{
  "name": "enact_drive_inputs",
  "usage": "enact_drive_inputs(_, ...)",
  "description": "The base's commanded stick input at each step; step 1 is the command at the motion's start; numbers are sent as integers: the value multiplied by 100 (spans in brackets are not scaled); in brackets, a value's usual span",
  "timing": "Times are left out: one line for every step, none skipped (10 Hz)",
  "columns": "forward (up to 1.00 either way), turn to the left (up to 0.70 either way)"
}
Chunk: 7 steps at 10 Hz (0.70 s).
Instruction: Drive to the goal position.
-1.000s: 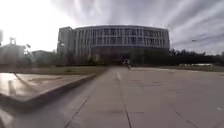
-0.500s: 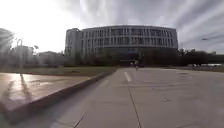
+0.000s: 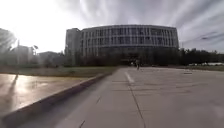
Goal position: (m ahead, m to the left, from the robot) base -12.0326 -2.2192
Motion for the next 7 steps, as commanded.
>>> enact_drive_inputs(85, 0)
enact_drive_inputs(85, 0)
enact_drive_inputs(85, 0)
enact_drive_inputs(85, 0)
enact_drive_inputs(85, 0)
enact_drive_inputs(85, 0)
enact_drive_inputs(85, 0)
